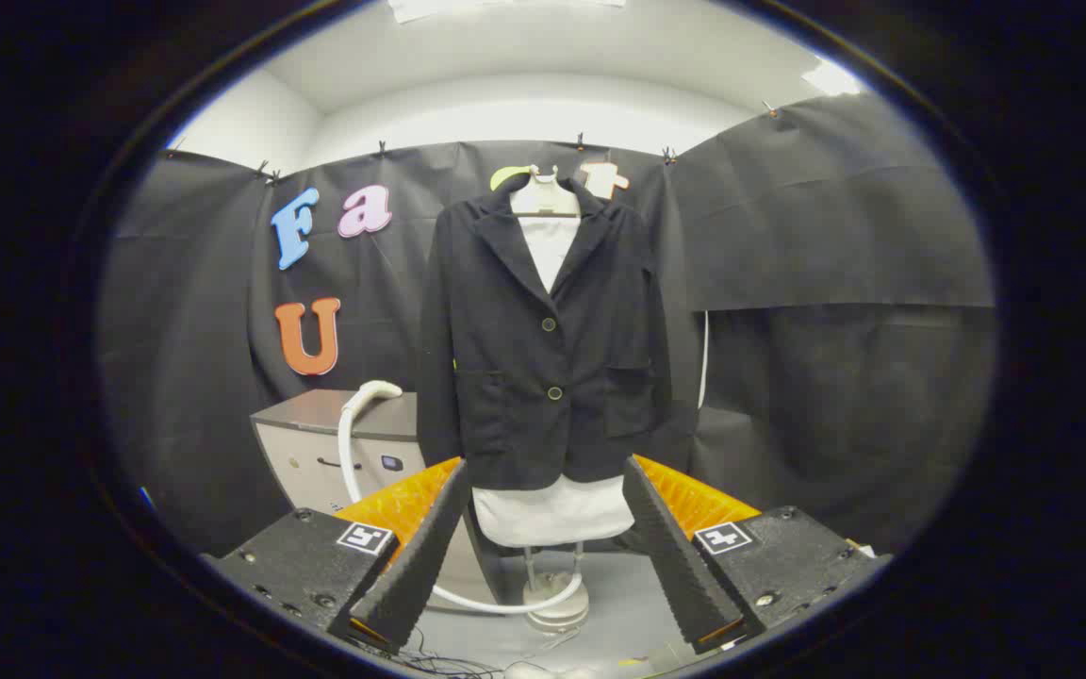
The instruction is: Iron the clothes twice with a garment steamer, once on the left side and once on the right side.
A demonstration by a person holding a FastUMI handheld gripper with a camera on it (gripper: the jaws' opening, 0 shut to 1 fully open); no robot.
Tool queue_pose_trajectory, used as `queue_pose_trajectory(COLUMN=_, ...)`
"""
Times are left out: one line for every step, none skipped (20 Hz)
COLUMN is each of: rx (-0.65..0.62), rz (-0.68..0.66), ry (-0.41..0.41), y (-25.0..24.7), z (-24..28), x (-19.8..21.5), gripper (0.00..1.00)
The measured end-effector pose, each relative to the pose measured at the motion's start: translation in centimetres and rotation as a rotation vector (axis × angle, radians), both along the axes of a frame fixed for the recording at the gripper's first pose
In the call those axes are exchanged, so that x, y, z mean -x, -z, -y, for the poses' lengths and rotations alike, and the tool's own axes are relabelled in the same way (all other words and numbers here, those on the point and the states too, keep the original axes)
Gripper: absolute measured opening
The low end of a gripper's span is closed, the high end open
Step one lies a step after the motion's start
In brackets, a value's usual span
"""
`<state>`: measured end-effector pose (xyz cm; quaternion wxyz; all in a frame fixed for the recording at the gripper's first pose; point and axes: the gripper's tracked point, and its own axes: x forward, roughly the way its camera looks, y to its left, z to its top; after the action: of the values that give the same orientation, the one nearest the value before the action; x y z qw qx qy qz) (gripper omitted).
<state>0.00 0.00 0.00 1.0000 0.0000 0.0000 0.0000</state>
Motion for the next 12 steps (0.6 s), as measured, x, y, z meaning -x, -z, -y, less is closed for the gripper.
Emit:
queue_pose_trajectory(rx=-0.003, rz=0.001, ry=0.0, y=0.0, z=-0.2, x=-0.1, gripper=1.0)
queue_pose_trajectory(rx=-0.006, rz=-0.005, ry=-0.006, y=0.1, z=-0.4, x=-0.1, gripper=1.0)
queue_pose_trajectory(rx=-0.013, rz=-0.009, ry=-0.009, y=0.1, z=-0.7, x=-0.2, gripper=1.0)
queue_pose_trajectory(rx=-0.017, rz=-0.01, ry=-0.008, y=0.1, z=-0.8, x=-0.3, gripper=1.0)
queue_pose_trajectory(rx=-0.017, rz=-0.011, ry=-0.005, y=0.1, z=-0.9, x=-0.5, gripper=1.0)
queue_pose_trajectory(rx=-0.017, rz=-0.015, ry=-0.002, y=0.2, z=-0.9, x=-0.6, gripper=1.0)
queue_pose_trajectory(rx=-0.018, rz=-0.018, ry=-0.002, y=0.2, z=-1.0, x=-0.8, gripper=1.0)
queue_pose_trajectory(rx=-0.02, rz=-0.02, ry=-0.002, y=0.3, z=-1.2, x=-0.9, gripper=1.0)
queue_pose_trajectory(rx=-0.018, rz=-0.021, ry=-0.003, y=0.2, z=-1.4, x=-1.0, gripper=1.0)
queue_pose_trajectory(rx=-0.014, rz=-0.021, ry=-0.002, y=0.3, z=-1.5, x=-1.1, gripper=1.0)
queue_pose_trajectory(rx=-0.012, rz=-0.02, ry=-0.003, y=0.2, z=-1.7, x=-1.2, gripper=1.0)
queue_pose_trajectory(rx=-0.011, rz=-0.02, ry=-0.004, y=0.2, z=-1.8, x=-1.3, gripper=1.0)
